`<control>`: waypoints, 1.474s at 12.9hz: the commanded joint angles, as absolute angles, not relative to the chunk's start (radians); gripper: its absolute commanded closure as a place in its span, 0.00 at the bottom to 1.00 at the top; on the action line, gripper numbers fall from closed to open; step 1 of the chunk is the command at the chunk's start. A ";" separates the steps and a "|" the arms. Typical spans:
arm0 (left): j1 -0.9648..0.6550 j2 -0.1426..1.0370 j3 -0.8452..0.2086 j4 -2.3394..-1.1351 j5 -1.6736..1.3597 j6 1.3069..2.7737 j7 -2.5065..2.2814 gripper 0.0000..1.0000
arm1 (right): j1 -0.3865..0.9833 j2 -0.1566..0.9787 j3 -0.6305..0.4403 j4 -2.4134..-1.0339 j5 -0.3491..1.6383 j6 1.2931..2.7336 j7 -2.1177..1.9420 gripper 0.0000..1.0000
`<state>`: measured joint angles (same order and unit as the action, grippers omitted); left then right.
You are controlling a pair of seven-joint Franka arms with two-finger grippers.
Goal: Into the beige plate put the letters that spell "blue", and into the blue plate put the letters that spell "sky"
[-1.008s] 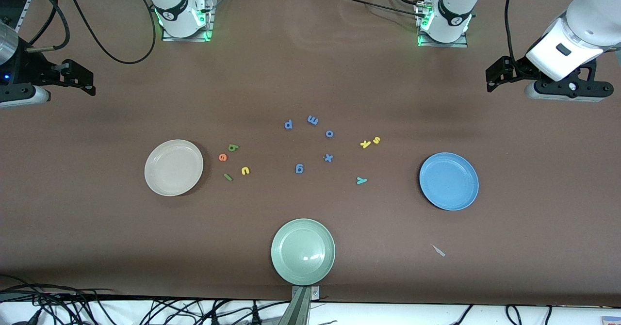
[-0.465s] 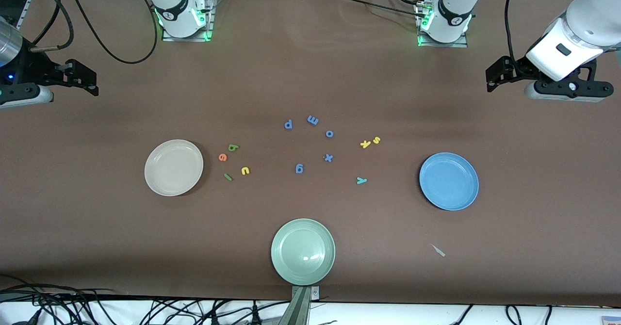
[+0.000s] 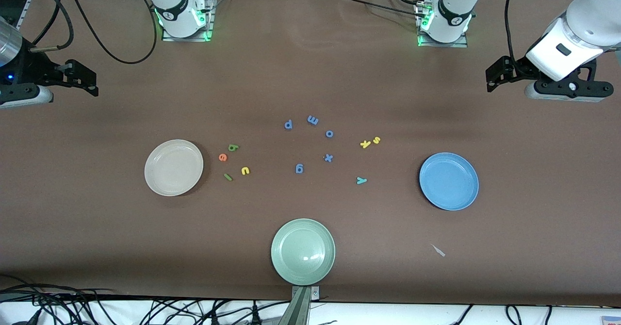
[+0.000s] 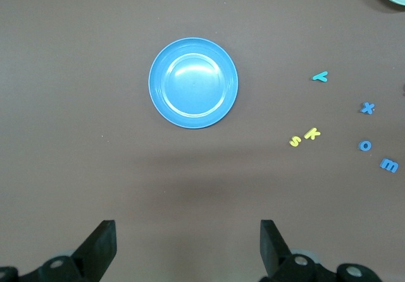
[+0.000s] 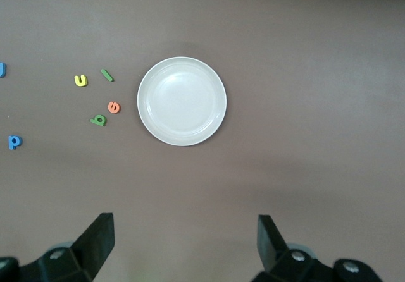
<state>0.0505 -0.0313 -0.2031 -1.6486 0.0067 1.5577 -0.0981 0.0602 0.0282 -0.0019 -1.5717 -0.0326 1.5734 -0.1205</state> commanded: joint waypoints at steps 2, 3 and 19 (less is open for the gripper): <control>0.054 -0.034 -0.206 -1.629 -0.005 1.536 -0.103 0.00 | 0.060 0.026 -0.002 -1.563 -0.018 1.574 -0.112 0.00; 0.054 -0.034 -0.206 -1.629 -0.005 1.536 -0.103 0.00 | 0.060 0.026 -0.002 -1.563 -0.018 1.574 -0.112 0.00; 0.052 -0.029 -0.199 -1.628 -0.012 1.537 -0.091 0.00 | 0.060 0.026 -0.002 -1.563 -0.029 1.592 -0.114 0.00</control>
<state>0.0507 -0.0314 -0.2027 -1.6486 0.0067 1.5577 -0.0980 0.0601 0.0282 -0.0020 -1.5717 -0.0328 1.5806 -0.1205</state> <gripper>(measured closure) 0.000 0.000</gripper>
